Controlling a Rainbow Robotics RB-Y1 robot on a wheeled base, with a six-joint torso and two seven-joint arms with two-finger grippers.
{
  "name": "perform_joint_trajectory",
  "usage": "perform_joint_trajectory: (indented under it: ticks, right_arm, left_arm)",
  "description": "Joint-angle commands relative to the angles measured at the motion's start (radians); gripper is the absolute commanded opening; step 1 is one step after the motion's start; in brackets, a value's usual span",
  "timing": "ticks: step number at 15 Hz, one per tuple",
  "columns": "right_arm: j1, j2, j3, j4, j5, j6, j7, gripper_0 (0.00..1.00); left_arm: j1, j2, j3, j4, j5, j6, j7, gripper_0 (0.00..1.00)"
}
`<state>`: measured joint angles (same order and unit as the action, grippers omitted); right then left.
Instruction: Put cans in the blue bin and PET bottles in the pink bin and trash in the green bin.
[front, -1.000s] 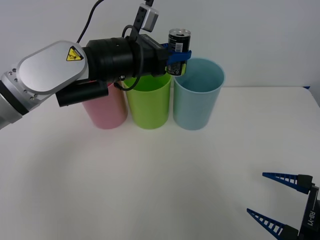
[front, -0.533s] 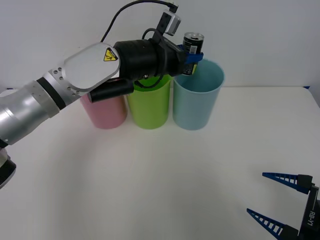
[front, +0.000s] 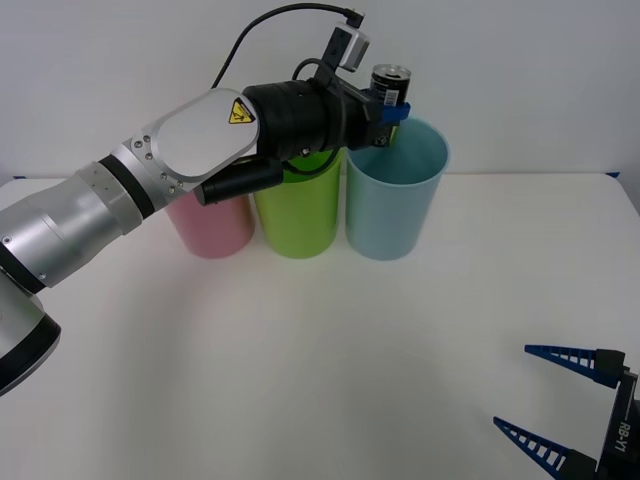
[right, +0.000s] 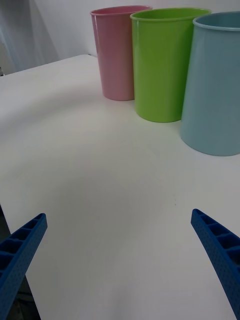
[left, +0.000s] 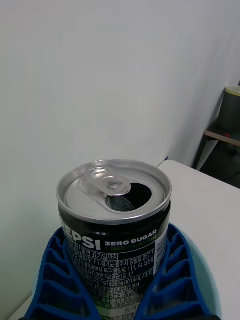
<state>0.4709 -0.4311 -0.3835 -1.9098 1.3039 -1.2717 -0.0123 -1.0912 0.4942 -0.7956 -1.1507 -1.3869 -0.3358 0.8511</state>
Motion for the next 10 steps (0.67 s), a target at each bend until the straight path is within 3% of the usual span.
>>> perform_joint_trajectory:
  ticks: [1,2,3,10]
  right_arm:
    - [0.000,0.000,0.000,0.000,0.000,0.000,0.000,1.00]
    - [0.000,0.000,0.000,0.000,0.000,0.000,0.000,1.00]
    - [0.000,0.000,0.000,0.000,0.000,0.000,0.000,1.00]
    - [0.000,0.000,0.000,0.000,0.000,0.000,0.000,1.00]
  left_arm:
    - [0.001,0.001,-0.001,0.005,0.008,0.001,0.005,0.00]
    - [-0.001,0.003,0.001,0.008,0.006,0.001,0.005,0.47]
    - [0.001,0.003,-0.001,0.008,0.006,0.000,0.005,1.00]
    - [0.001,0.001,-0.001,-0.004,0.029,0.000,0.009,1.00]
